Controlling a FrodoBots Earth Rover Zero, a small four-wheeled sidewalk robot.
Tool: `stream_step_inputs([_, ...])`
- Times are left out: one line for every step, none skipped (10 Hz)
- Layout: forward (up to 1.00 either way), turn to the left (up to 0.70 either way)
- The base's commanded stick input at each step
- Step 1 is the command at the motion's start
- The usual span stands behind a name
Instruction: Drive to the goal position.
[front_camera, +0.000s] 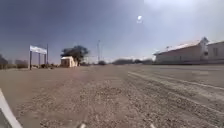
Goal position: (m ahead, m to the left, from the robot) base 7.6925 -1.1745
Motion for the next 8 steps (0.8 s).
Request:
stream_step_inputs([0.7,0.0])
stream_step_inputs([0.7,0.0])
stream_step_inputs([0.7,0.04])
stream_step_inputs([0.7,0.11])
stream_step_inputs([0.7,0.1])
stream_step_inputs([0.7,0.08])
stream_step_inputs([0.7,0.06])
stream_step_inputs([0.7,0.04])
